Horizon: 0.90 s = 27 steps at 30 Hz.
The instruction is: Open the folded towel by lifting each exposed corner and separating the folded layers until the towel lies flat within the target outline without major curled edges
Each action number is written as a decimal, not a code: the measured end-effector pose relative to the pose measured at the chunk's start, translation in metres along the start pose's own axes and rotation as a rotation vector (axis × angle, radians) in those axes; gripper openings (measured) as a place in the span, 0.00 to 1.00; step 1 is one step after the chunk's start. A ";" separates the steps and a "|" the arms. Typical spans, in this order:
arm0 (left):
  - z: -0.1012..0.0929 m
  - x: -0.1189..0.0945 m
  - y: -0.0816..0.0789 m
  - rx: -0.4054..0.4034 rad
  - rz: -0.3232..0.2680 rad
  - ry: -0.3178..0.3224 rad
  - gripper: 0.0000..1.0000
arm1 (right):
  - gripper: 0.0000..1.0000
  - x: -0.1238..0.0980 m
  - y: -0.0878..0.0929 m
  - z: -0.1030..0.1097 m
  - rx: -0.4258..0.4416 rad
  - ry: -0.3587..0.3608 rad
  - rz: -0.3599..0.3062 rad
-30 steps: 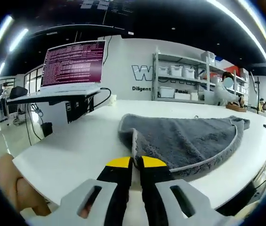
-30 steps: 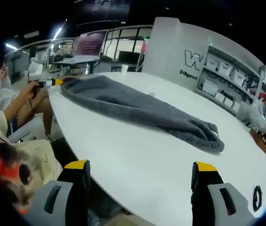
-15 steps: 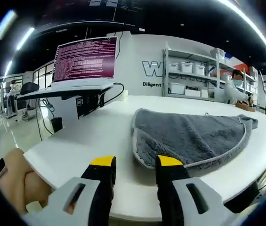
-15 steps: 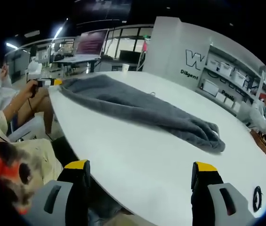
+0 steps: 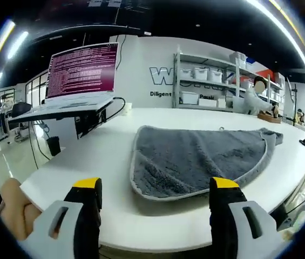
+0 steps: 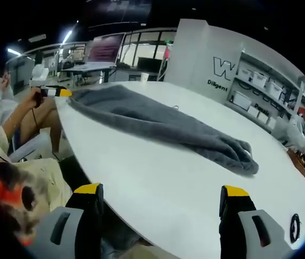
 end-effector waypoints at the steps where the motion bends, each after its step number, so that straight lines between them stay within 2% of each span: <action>1: -0.004 0.000 -0.003 0.004 -0.007 0.017 0.88 | 0.88 0.000 0.000 0.000 0.000 0.000 0.000; 3: -0.011 -0.001 -0.005 0.004 -0.011 0.056 0.91 | 0.88 0.000 0.000 0.000 0.001 0.000 0.001; 5: -0.033 0.002 -0.006 -0.016 0.020 0.209 0.96 | 0.88 0.000 0.001 0.000 0.001 0.001 0.001; 7: -0.037 0.003 -0.007 -0.015 0.012 0.219 0.99 | 0.88 -0.001 0.001 -0.001 0.002 0.001 0.000; 9: -0.048 0.004 -0.006 0.013 0.014 0.255 0.99 | 0.88 -0.001 0.000 -0.001 0.003 0.003 -0.001; 12: -0.057 0.004 -0.007 0.009 0.020 0.303 1.00 | 0.88 -0.002 0.000 0.000 0.006 0.004 -0.004; 15: -0.068 0.002 -0.013 0.022 -0.014 0.367 1.00 | 0.88 -0.002 0.001 0.000 0.009 0.004 -0.005; 17: -0.084 -0.005 -0.027 0.075 -0.075 0.465 1.00 | 0.88 -0.002 0.001 0.000 0.009 0.005 -0.005; 22: -0.095 -0.014 -0.038 0.075 -0.116 0.521 1.00 | 0.88 -0.001 -0.001 0.004 0.004 -0.005 -0.013; 25: -0.101 -0.017 -0.036 0.057 -0.083 0.567 1.00 | 0.88 0.003 -0.001 0.008 -0.008 -0.023 -0.012; 27: -0.102 -0.019 -0.030 0.078 -0.032 0.588 1.00 | 0.87 0.002 -0.003 0.014 -0.053 -0.040 -0.012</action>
Point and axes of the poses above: the point that each gripper's makers call its tool centre point, and the gripper's own axes: x roughly forward along the fingers, z roughly to its left, y roughly out of its underside, the point moved 6 cm from there along -x, roughly backward along the fingers, and after that the axes turned 8 degrees about x, right-handed, at the moved point
